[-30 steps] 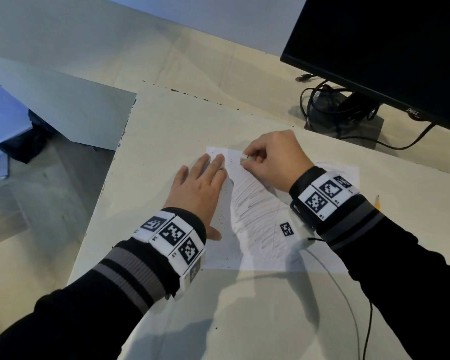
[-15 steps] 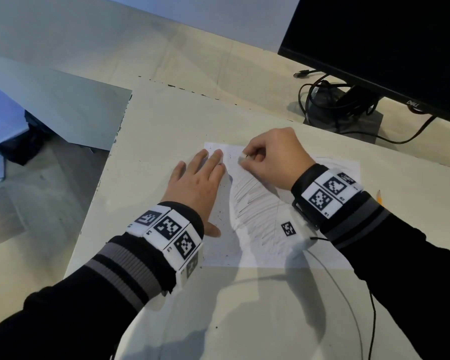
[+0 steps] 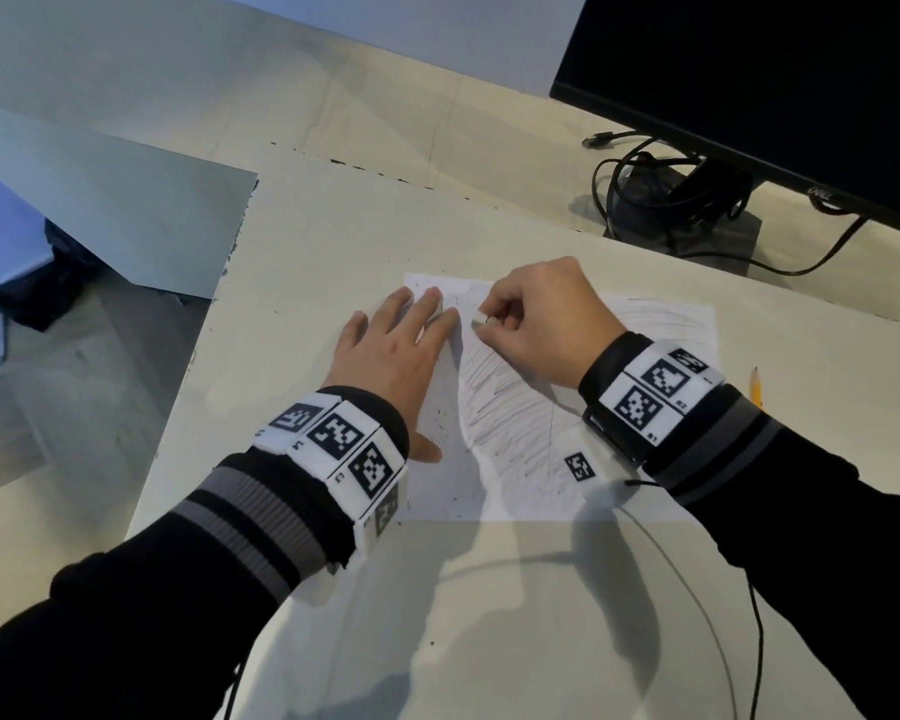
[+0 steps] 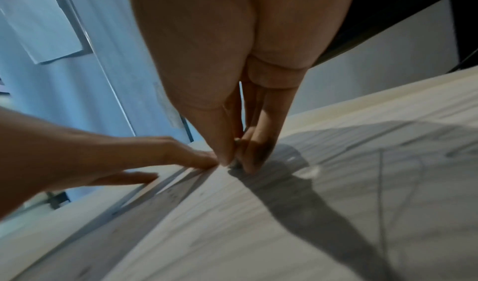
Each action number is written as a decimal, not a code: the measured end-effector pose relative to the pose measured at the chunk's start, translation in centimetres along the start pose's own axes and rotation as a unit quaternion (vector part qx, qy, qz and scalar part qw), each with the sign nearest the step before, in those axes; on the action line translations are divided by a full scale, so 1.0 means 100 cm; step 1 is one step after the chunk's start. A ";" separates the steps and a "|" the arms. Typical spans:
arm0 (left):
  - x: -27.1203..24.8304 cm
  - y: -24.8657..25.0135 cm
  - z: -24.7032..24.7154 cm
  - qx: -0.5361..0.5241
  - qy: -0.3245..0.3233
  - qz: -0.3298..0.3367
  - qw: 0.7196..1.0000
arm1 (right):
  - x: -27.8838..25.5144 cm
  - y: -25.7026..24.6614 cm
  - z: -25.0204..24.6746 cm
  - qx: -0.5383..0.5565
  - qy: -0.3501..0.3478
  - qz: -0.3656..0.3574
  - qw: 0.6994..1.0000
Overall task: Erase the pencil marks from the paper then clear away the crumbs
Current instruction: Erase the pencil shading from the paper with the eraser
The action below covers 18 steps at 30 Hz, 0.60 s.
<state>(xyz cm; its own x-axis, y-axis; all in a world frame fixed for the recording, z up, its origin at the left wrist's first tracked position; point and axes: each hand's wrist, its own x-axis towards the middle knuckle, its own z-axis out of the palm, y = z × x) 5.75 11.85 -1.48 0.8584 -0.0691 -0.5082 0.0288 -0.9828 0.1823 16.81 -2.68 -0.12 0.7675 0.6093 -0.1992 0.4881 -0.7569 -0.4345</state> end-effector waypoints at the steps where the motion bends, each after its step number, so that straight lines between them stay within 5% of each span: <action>1: 0.000 0.000 0.000 0.001 0.001 0.000 1.000 | 0.003 0.003 -0.003 0.000 0.010 0.011 1.000; 4: 0.000 0.000 0.000 0.004 -0.001 0.002 1.000 | 0.010 0.009 -0.006 -0.001 0.053 0.049 0.997; 9: 0.000 -0.002 0.002 -0.003 0.007 0.005 1.000 | 0.003 0.003 -0.001 -0.013 -0.001 0.022 1.000; 13: 0.000 -0.001 0.001 0.001 0.003 0.003 1.000 | 0.010 0.012 -0.008 -0.011 0.041 0.054 0.998; 18: 0.000 -0.001 0.001 -0.005 0.003 0.003 1.000 | -0.001 0.004 -0.002 -0.016 -0.018 0.002 1.000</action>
<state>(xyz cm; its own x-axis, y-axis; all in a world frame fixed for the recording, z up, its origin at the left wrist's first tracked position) 5.74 11.94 -1.56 0.8620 -0.0740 -0.5015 0.0286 -0.9806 0.1938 16.98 -3.08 -0.08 0.7543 0.6143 -0.2317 0.4990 -0.7658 -0.4057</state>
